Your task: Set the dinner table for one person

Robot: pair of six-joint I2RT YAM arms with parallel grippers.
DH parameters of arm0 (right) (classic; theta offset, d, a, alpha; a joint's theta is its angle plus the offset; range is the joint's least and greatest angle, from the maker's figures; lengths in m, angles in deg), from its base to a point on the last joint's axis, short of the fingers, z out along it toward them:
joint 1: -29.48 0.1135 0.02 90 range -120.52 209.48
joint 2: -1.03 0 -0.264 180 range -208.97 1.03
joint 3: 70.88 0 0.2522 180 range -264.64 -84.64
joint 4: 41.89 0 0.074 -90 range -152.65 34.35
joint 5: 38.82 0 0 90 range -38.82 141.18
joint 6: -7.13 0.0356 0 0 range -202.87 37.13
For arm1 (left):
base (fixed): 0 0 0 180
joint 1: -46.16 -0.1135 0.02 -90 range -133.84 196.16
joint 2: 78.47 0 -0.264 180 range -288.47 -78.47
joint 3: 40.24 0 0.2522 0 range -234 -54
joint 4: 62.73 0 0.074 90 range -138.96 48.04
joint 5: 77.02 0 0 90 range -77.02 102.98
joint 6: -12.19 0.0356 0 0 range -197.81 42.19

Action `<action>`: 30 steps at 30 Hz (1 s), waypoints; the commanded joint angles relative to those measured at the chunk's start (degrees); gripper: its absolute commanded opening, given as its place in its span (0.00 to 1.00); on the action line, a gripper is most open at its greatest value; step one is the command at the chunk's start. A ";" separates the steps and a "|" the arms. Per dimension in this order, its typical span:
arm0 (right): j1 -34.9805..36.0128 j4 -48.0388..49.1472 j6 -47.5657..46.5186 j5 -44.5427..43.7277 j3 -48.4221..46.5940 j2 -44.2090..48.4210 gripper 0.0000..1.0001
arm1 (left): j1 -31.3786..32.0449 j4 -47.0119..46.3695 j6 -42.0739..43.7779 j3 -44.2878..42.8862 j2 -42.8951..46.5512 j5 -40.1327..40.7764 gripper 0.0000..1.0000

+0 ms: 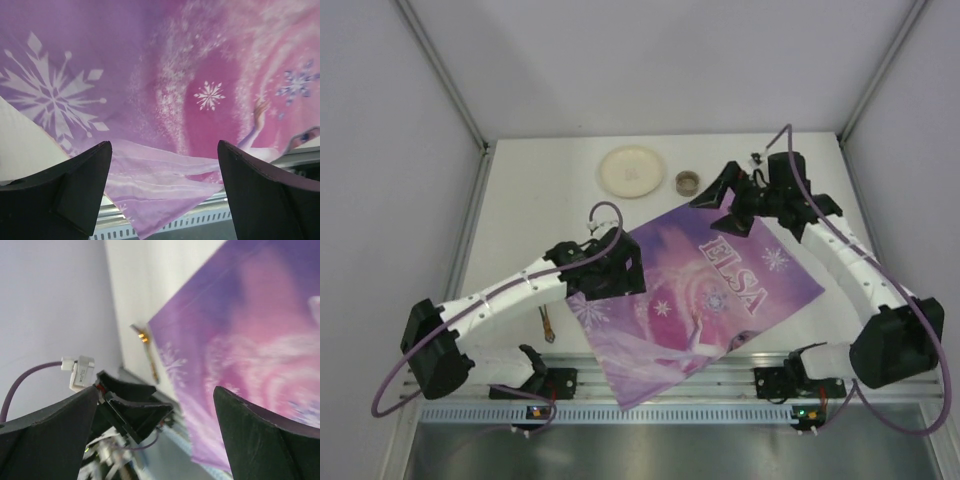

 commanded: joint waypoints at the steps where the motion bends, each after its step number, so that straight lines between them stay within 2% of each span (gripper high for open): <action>1: -3.07 -17.06 -13.10 -10.94 2.09 5.21 1.00 | 3.99 0.75 -9.55 3.03 -2.58 1.63 0.91; 2: -3.51 -18.39 -14.42 -12.56 2.79 5.57 0.98 | 4.27 -0.05 -10.26 3.56 -3.81 0.68 0.91; 3: -4.04 -18.84 -16.35 -14.31 3.67 6.01 0.85 | 4.36 -1.19 -10.79 4.26 -4.08 0.23 0.91; 5: -4.22 -18.58 -17.24 -15.64 6.13 5.23 0.68 | 4.36 -3.92 -11.94 6.19 -5.13 -0.21 0.91; 6: -4.48 -18.49 -18.20 -16.87 6.75 3.14 0.47 | 4.36 -4.54 -12.46 6.64 -5.57 -0.13 0.91; 8: -4.66 -18.41 -19.44 -18.02 6.49 0.05 0.28 | 4.36 -6.03 -12.56 7.60 -6.54 -0.56 0.91; 9: -4.92 -18.49 -20.75 -19.59 5.88 -3.53 0.08 | 4.36 -6.21 -12.73 7.78 -7.76 -0.91 0.91; 10: -5.18 -18.58 -21.20 -20.47 5.53 -5.22 0.00 | 4.36 -6.47 -12.82 8.22 -8.38 -1.09 0.90; 15: -8.34 -17.79 -24.01 -21.80 2.02 -16.19 0.00 | 4.27 -8.32 -12.73 10.06 -11.72 -1.44 0.90; 20: -8.79 -16.39 -25.15 -23.38 0.60 -22.63 0.00 | 3.92 -8.94 -11.15 10.24 -15.24 -1.44 0.90; 26: -8.97 -12.17 -24.98 -24.35 9.99 -23.43 0.00 | -1.26 -11.83 -7.38 12.26 -16.65 -4.16 0.90; 30: -9.14 -9.88 -24.37 -23.91 17.72 -20.63 0.00 | -8.45 -13.95 -2.82 13.67 -19.10 -6.01 0.89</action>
